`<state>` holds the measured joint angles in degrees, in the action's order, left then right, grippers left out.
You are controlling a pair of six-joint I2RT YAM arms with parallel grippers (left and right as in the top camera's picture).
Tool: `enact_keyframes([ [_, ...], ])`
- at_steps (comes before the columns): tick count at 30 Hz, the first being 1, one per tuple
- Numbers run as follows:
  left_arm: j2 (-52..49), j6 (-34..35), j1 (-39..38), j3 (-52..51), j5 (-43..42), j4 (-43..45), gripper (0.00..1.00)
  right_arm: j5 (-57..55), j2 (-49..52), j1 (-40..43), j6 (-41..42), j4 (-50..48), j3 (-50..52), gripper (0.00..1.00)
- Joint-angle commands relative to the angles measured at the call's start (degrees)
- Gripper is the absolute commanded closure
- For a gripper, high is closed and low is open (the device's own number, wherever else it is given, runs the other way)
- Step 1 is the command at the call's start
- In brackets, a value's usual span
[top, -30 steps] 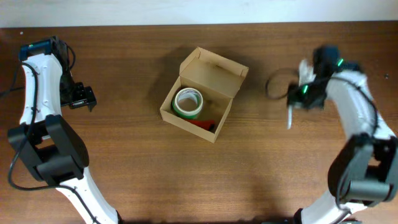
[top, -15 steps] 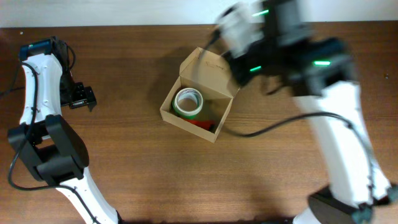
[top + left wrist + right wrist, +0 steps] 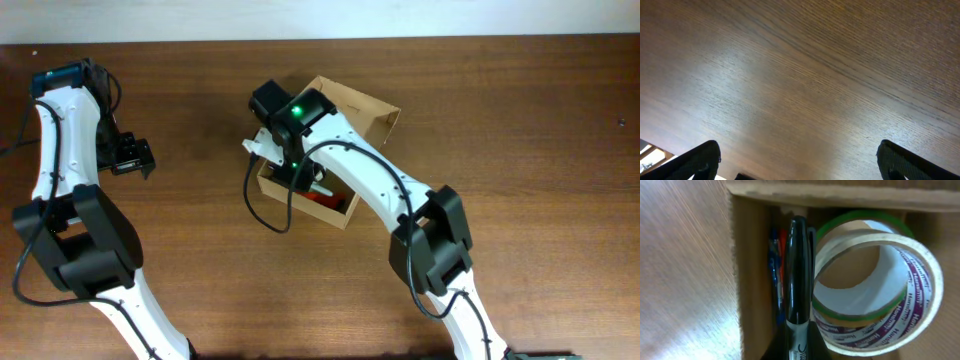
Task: Pack container
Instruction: 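Lower the black marker into the box beside the tapes and release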
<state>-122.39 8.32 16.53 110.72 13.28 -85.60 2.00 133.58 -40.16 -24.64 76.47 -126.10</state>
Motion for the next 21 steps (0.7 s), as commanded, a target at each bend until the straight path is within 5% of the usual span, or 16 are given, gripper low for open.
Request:
enact_keyframes([
  [1,0.48,-0.7,0.13,-0.22,-0.44,0.15,0.0,1.25,-1.14,0.44,-0.37,-0.61,0.68,0.96],
  [15,0.48,-0.7,0.13,-0.22,-0.44,0.15,0.0,5.27,-1.14,0.26,-0.37,-1.27,5.73,0.96],
  [21,0.48,-0.68,0.13,-0.22,-0.44,0.15,0.0,2.56,-2.62,0.85,0.09,-1.46,5.62,0.68],
])
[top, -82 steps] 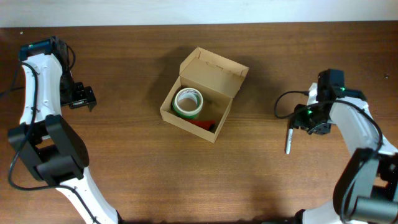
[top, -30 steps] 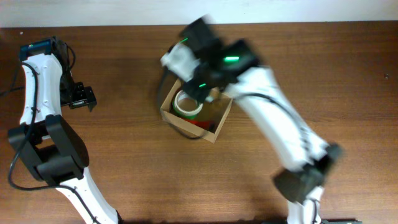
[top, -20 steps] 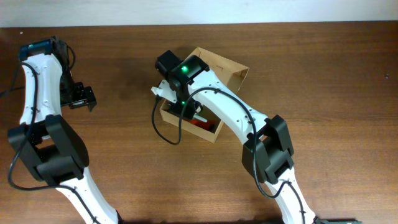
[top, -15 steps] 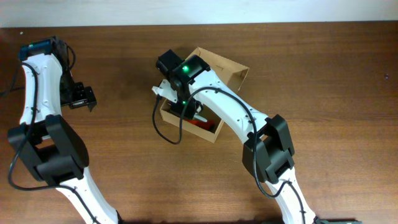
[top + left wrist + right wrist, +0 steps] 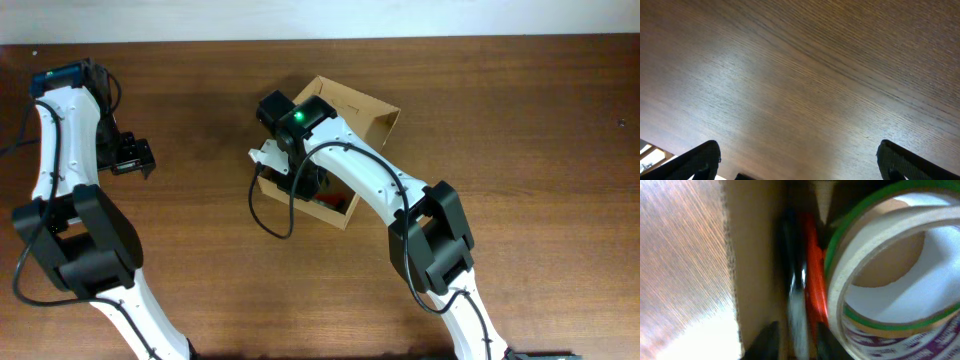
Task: Pack container
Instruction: 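Lower the black marker into the box beside the tapes and release, then withdraw the right gripper from the box to the right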
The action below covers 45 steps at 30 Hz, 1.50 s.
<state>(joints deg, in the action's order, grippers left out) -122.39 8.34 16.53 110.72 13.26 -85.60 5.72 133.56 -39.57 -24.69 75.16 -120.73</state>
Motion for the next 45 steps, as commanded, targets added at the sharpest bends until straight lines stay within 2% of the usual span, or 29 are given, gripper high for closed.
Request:
enact_keyframes([
  [1,0.48,-0.72,0.13,-0.22,-0.42,0.15,0.0,-1.53,-3.52,0.35,0.52,-0.13,0.02,0.65],
  [5,0.48,-0.7,0.13,-0.22,-0.42,0.15,0.0,-7.08,-9.94,0.72,3.28,0.33,-1.03,0.62],
  [9,0.48,-0.7,0.13,-0.22,-0.42,0.15,0.0,-13.44,-20.83,1.44,6.8,0.09,-1.03,0.59],
  [13,0.48,-0.72,0.13,-0.22,-0.42,0.15,0.0,-14.88,-32.96,4.87,8.5,-1.33,-1.03,0.55],
  [18,0.48,-0.7,0.13,-0.22,-0.42,0.15,0.0,-17.75,-44.22,19.39,18.21,-4.74,-1.03,0.55],
  [19,0.48,-0.72,0.13,-0.22,-0.42,0.15,0.0,-17.31,-45.09,23.67,21.57,-4.9,-1.01,0.61],
  [23,0.48,-0.7,0.13,-0.22,-0.42,0.15,0.0,-4.9,-44.7,40.87,28.96,-4.02,-0.11,0.75],
  [26,0.48,-0.72,0.13,-0.22,-0.42,0.15,0.0,3.19,-42.38,50.25,32.5,-4.35,3.39,0.78],
  [29,0.48,-0.72,0.13,-0.22,-0.42,0.15,0.0,6.34,-39.45,55.17,36.72,-4.74,9.05,0.8],
  [32,0.48,-0.04,0.13,-0.22,-0.79,1.09,0.0,10.54,-36.06,55.63,37.9,-5.2,15.17,0.81],
  [34,0.48,-0.04,0.13,-0.22,-1.84,5.66,0.0,13.07,-33.09,54.18,38.82,-6.14,19.19,0.82],
  [38,0.48,-0.04,0.13,-0.22,-12.96,11.67,0.0,14.38,-26.53,49.07,41.75,-11.26,24.59,0.87],
  [40,0.48,-0.07,0.13,-0.22,-18.47,14.64,0.0,15.98,-23.17,46.05,42.23,-14.38,25.07,0.94],
  [41,0.48,-0.13,0.13,-0.22,-21.29,15.5,0.02,16.24,-21.53,44.54,43.45,-15.8,25.07,0.96],
  [42,0.48,-0.39,0.13,-0.2,-24.06,16.31,0.09,16.83,-20.06,43.08,44.46,-17.29,25.05,0.96],
  [45,0.48,-0.33,-0.02,-0.2,-27.06,17.27,0.1,18.4,-16.39,39.26,45.18,-21.62,25.05,0.96],
])
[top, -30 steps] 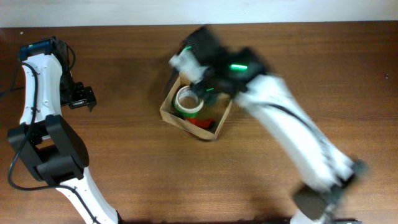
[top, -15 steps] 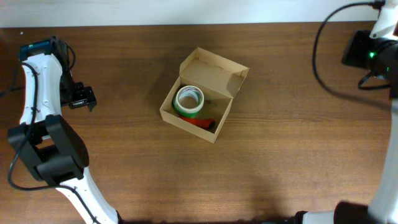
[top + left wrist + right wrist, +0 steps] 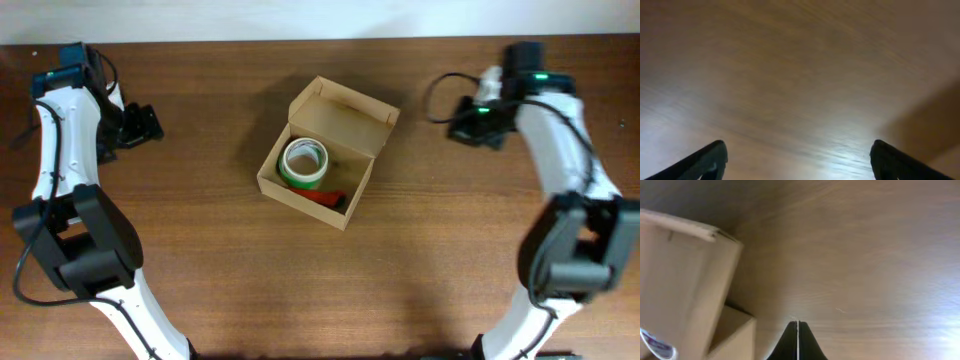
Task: Pack container
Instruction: 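Withdraw the right gripper from the box to the right, then move both grippers to the box lid's far edge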
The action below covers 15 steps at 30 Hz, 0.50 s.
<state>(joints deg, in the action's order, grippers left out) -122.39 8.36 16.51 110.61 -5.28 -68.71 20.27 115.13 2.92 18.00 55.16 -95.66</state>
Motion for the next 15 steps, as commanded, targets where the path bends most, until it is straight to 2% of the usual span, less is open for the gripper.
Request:
enact_keyframes([
  [1,0.48,-0.46,-0.13,-0.09,-8.94,0.44,0.32,4.87,3.1,-4.42,2.54,-3.08,-0.02,0.96],
  [3,0.48,-1.46,-0.59,-0.09,-8.92,0.33,0.77,5.81,5.01,-6.58,4.02,-6.05,-0.02,0.96],
  [5,0.48,-2.14,-1.22,-0.09,-8.94,-0.15,0.98,7.5,6.56,-8.39,5.25,-9.84,-0.02,0.96],
  [11,0.48,-4.85,-4.76,-0.09,-8.92,-1.44,0.98,12.35,8.37,-11.98,7.69,-21.42,-0.02,0.96],
  [15,0.48,-5.4,-8.22,-0.09,-8.96,-0.66,0.98,13.97,8.37,-12.61,7.8,-25.16,-0.02,0.96],
])
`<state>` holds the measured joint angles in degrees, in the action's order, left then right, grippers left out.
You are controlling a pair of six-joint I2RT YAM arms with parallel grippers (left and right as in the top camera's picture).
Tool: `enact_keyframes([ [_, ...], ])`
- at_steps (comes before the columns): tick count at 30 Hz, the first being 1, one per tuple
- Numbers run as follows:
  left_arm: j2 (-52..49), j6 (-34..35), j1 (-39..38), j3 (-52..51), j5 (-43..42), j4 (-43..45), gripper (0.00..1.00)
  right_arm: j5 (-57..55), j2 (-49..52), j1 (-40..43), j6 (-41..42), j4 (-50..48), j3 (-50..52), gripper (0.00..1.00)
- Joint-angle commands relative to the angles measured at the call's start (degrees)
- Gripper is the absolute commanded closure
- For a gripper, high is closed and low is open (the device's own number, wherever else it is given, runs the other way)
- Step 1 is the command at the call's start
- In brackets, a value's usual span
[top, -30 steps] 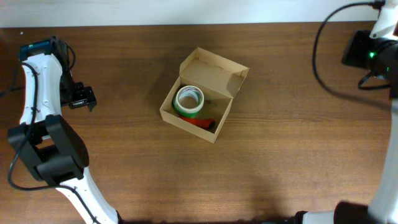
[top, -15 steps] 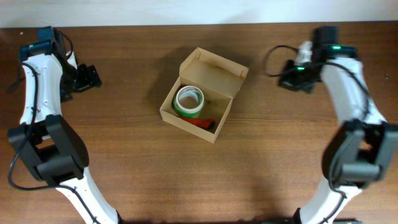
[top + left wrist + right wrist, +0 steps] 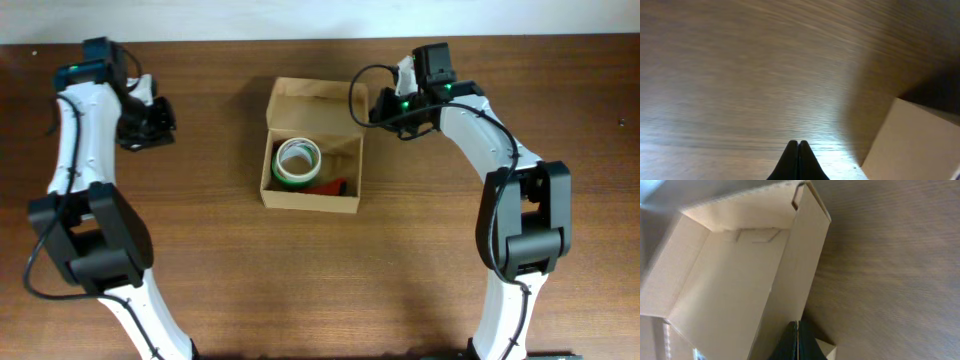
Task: Pack container
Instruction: 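Move both grippers to the box lid's far edge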
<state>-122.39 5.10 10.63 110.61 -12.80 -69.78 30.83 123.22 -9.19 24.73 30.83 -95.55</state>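
Observation:
An open cardboard box sits mid-table with its lid standing up at the back. Inside lie stacked tape rolls, green and white, and a red item. My right gripper is shut at the box's back right corner. In the right wrist view its tips rest against the lid's side flap, nothing held. My left gripper is shut and empty over bare table left of the box. The left wrist view shows the shut gripper and a box corner.
Brown wooden table all round the box. A white wall edge runs along the far side. Both arms' cables trail near the back corners.
The box now sits square and slightly left, no longer skewed. My right gripper has moved from the far right to the lid's right flap. My left gripper has shut and shifted slightly toward the box.
My right gripper held a black marker inside the box beside the tape rolls, then sat lower with the marker lying by the red pen. Later it was shut and empty at the far right. Now it touches the lid flap, and the left gripper has shut.

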Motion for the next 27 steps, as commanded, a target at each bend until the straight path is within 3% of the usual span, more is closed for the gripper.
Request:
enact_keyframes([
  [1,0.48,-2.12,-3.21,-0.09,-1.88,0.9,0.98,4.24,0.28,-0.48,0.83,-1.11,-0.13,0.96],
  [5,0.42,-1.86,-7.23,-0.09,-5.77,4.61,0.98,4.5,0.26,1.6,-0.48,0.02,-0.13,0.96],
  [9,-1.14,2.56,-10.14,-0.09,-8.15,9.86,0.99,4.57,0.28,4.46,-0.48,1.09,-0.13,0.96],
  [17,-11.32,6.69,-8.04,-0.09,-28.68,15.82,0.98,4.55,0.31,5.62,-2.49,3.87,-0.13,0.96],
  [27,-21.35,11.02,-6.27,-0.09,-47.58,25.68,0.99,9.86,2.91,5.77,-9.09,4.28,-0.11,0.96],
])
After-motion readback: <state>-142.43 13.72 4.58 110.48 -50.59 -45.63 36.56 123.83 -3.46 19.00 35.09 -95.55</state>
